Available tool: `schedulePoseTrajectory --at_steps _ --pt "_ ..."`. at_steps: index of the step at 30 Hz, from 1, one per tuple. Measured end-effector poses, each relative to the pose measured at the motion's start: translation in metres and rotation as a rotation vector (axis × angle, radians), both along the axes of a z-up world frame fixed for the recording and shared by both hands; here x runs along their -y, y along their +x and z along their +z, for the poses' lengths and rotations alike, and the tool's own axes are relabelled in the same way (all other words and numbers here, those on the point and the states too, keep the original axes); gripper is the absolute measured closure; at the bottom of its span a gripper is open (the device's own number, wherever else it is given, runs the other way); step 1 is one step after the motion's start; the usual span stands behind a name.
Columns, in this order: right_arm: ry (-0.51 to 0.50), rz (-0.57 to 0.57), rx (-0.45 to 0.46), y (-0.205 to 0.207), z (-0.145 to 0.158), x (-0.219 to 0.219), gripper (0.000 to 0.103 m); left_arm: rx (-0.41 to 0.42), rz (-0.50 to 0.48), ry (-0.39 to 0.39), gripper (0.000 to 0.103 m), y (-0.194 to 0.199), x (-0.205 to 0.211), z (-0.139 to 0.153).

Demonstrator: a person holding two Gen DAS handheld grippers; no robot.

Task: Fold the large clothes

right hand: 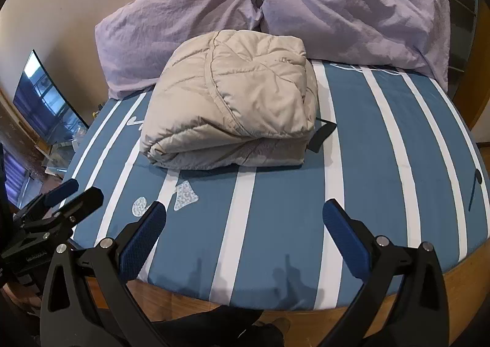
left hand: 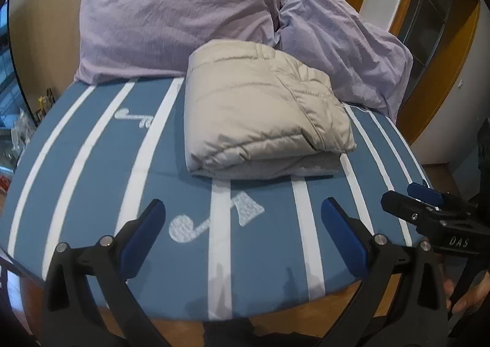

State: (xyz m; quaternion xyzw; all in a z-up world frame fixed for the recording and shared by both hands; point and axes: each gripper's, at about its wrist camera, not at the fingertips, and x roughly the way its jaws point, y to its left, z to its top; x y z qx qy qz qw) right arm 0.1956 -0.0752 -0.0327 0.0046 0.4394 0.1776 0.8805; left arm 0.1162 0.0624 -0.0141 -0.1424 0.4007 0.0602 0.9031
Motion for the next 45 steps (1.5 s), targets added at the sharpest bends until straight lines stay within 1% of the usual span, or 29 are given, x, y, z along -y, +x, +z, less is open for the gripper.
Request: schedulePoseTrajectory --at_steps 3,9,45 --pt "-0.015 -0.005 0.021 -0.006 -0.001 -0.002 0.001 0.010 0.004 -0.011 0.002 -0.005 0.003 -0.001" --pt "-0.007 -0.019 0.041 -0.007 0.000 0.002 0.001 0.033 0.014 -0.018 0.002 -0.006 0.003 0.001" --pt "0.005 -0.030 0.029 -0.002 -0.007 0.002 0.001 0.017 0.011 -0.019 0.002 0.004 0.003 -0.002"
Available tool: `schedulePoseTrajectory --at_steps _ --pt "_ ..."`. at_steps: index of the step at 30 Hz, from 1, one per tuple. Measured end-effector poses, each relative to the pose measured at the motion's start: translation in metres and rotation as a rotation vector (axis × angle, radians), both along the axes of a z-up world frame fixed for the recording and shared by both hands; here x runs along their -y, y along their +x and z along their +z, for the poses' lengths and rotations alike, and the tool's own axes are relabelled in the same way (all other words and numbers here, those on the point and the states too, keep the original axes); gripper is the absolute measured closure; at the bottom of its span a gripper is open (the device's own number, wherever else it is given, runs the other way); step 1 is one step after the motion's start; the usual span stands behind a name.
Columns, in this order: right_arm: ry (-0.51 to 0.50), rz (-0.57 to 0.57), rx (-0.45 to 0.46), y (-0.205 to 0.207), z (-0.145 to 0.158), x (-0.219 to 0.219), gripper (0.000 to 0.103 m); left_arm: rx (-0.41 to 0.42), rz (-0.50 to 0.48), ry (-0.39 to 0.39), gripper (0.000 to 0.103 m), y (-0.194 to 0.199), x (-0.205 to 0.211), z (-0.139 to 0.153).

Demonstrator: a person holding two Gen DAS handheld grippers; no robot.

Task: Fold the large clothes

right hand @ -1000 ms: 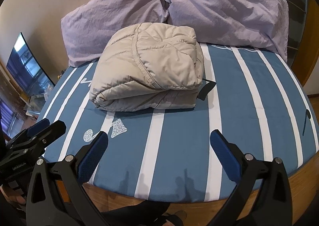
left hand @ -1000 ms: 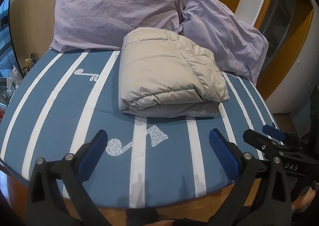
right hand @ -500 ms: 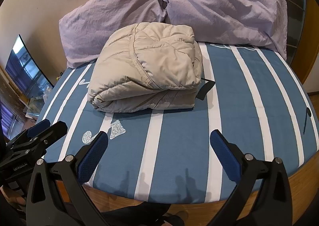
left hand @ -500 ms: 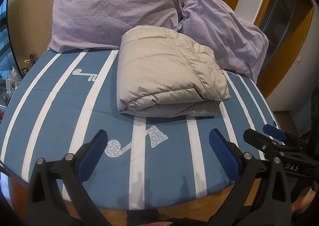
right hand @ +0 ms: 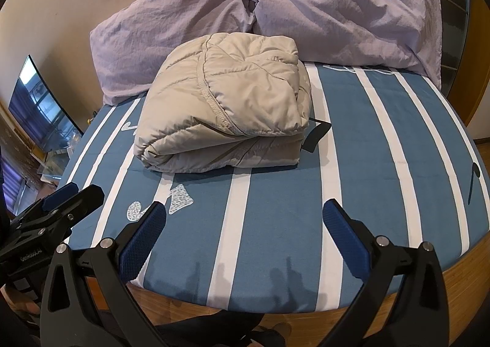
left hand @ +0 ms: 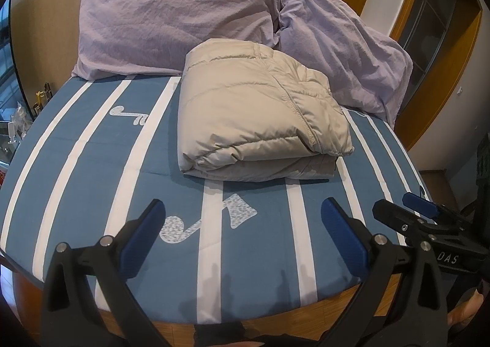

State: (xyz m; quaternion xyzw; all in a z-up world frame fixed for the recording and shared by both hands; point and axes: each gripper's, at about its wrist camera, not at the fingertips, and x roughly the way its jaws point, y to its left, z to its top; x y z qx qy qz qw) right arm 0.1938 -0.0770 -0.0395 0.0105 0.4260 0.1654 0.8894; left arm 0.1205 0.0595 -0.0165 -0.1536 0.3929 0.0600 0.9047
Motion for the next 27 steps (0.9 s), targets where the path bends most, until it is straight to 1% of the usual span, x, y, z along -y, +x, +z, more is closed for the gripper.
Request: schedulePoseTrajectory --at_steps 27 --pt "-0.002 -0.002 -0.008 0.0024 -0.0038 -0.0038 0.001 -0.011 -0.002 0.002 0.002 0.0062 0.0015 -0.0033"
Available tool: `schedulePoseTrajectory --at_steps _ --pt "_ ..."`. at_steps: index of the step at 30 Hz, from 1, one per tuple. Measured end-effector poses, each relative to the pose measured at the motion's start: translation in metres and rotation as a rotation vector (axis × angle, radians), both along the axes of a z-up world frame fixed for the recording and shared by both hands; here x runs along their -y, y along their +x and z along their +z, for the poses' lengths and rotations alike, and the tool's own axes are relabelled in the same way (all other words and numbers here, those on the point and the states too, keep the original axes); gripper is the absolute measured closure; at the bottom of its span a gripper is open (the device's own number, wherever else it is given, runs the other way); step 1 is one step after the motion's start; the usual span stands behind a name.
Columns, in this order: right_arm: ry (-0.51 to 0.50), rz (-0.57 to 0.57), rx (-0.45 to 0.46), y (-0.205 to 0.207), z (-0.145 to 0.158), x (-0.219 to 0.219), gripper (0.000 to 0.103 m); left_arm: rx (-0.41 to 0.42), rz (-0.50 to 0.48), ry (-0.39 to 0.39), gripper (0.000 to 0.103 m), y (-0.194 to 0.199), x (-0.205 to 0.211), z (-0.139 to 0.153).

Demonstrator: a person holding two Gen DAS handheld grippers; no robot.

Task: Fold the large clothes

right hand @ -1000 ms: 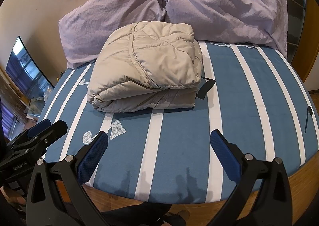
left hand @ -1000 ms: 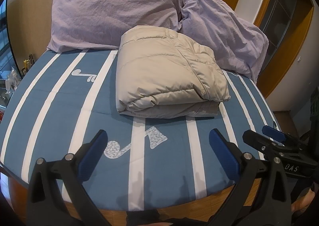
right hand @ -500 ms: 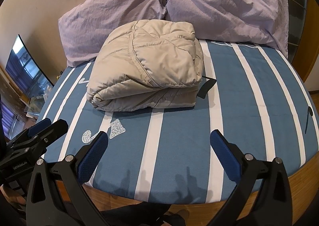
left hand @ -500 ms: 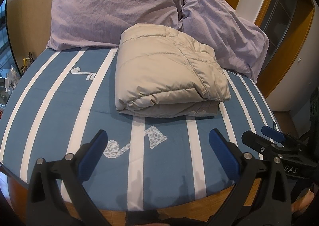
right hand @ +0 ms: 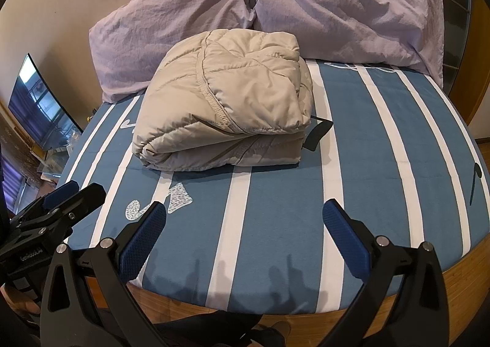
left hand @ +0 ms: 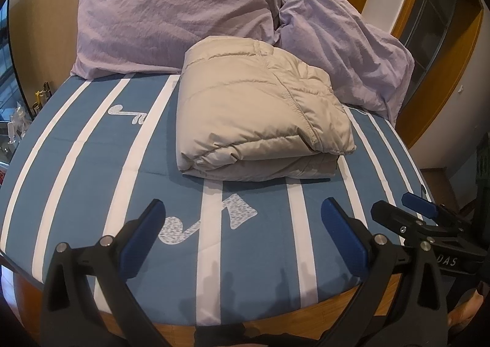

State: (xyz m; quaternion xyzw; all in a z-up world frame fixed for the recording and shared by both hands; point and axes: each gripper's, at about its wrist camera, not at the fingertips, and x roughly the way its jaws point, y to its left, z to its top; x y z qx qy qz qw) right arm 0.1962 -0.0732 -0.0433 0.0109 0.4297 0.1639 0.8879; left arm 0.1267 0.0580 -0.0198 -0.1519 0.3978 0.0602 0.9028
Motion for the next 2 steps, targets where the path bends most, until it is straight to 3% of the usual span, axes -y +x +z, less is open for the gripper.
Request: schedulePoseTrajectory --at_steps 2 --pt "0.000 0.000 0.000 0.0002 0.0001 0.0001 0.001 0.000 -0.001 0.000 0.002 0.0000 -0.0002 0.0000"
